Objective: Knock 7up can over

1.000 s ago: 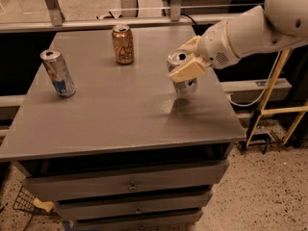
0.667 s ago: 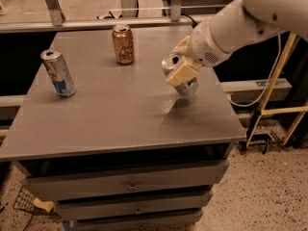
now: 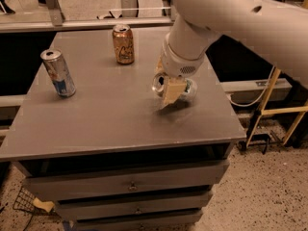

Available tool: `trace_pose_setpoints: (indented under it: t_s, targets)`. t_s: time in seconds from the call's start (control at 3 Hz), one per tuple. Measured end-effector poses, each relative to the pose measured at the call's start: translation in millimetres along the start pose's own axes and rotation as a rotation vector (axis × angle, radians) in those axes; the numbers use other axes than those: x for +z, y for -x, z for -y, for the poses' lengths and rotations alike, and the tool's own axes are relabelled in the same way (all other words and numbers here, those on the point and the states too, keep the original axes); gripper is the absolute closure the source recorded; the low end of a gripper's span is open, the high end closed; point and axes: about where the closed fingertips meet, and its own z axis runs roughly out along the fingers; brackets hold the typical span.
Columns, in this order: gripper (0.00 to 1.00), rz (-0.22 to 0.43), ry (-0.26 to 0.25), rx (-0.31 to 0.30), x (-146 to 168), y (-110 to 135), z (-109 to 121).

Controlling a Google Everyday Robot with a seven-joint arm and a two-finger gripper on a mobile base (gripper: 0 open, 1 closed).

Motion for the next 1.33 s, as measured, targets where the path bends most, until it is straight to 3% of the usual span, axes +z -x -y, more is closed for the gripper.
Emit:
trace_pose_setpoints:
  t_s: [0.33,0.67,1.0,1.33]
  targets:
    - [1.00,-0.047,0.099,-0.135,19.1,10.2,-15.0]
    - [1.00,-0.053,0.189,-0.245,33.5,22.0,-28.9]
    - [0.82,-0.054,0.192,-0.251,33.2,21.8,-30.2]
    - [0.51,-0.054,0.191,-0.251,33.4,22.3,-30.5]
